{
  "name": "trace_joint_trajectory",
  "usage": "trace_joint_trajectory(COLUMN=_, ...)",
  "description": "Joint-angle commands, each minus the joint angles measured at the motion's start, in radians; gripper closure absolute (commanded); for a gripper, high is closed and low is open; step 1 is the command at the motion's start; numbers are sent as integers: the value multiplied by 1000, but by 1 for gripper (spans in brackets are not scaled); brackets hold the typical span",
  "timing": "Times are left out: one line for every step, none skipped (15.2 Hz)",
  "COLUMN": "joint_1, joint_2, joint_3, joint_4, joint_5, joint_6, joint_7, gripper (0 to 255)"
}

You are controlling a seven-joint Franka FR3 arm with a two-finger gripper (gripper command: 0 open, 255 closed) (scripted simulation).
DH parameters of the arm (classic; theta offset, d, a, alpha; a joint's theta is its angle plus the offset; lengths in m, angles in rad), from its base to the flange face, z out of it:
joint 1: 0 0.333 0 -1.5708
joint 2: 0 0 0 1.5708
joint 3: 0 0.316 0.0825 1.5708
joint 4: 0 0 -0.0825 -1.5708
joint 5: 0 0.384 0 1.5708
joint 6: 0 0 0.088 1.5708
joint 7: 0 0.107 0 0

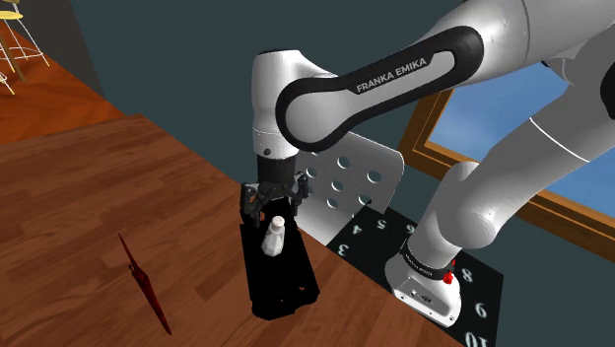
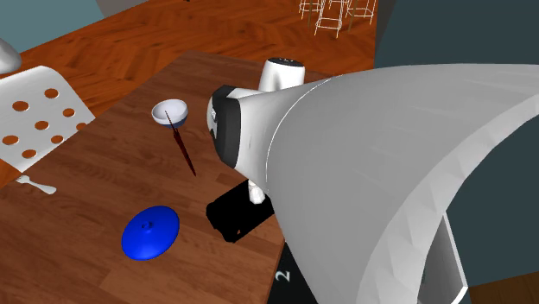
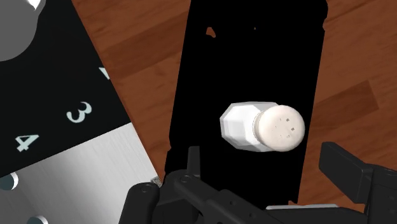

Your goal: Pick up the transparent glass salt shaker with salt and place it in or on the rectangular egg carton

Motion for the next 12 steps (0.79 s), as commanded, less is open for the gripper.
trace_joint_trajectory(joint_1=0, joint_2=0, joint_3=0, joint_4=0, joint_5=0, joint_6=0, joint_7=0, gripper=0)
trace_joint_trajectory(joint_1=-3, joint_2=-13, joint_3=-9, joint_4=23, joint_5=-5, joint_6=-37, joint_7=0, gripper=0)
trace_joint_trajectory(joint_1=-7, joint_2=-25, joint_3=-17, joint_4=47, joint_5=-10, joint_6=-73, joint_7=0, gripper=0)
trace_joint_trajectory(joint_1=-10, joint_2=-34, joint_3=-25, joint_4=72, joint_5=-15, joint_6=-108, joint_7=1, gripper=0)
trace_joint_trajectory(joint_1=-13, joint_2=-41, joint_3=-32, joint_4=93, joint_5=-19, joint_6=-136, joint_7=2, gripper=0)
trace_joint_trajectory(joint_1=-13, joint_2=-41, joint_3=-32, joint_4=93, joint_5=-19, joint_6=-136, joint_7=2, gripper=0)
trace_joint_trajectory(joint_1=-13, joint_2=-41, joint_3=-32, joint_4=93, joint_5=-19, joint_6=-136, joint_7=2, gripper=0)
trace_joint_trajectory(joint_1=-13, joint_2=-41, joint_3=-32, joint_4=93, joint_5=-19, joint_6=-136, joint_7=2, gripper=0)
trace_joint_trajectory(joint_1=-13, joint_2=-41, joint_3=-32, joint_4=93, joint_5=-19, joint_6=-136, joint_7=2, gripper=0)
trace_joint_trajectory(joint_1=-13, joint_2=-41, joint_3=-32, joint_4=93, joint_5=-19, joint_6=-136, joint_7=2, gripper=0)
trace_joint_trajectory(joint_1=-13, joint_2=-41, joint_3=-32, joint_4=93, joint_5=-19, joint_6=-136, joint_7=2, gripper=0)
trace_joint_trajectory(joint_1=-13, joint_2=-41, joint_3=-32, joint_4=93, joint_5=-19, joint_6=-136, joint_7=2, gripper=0)
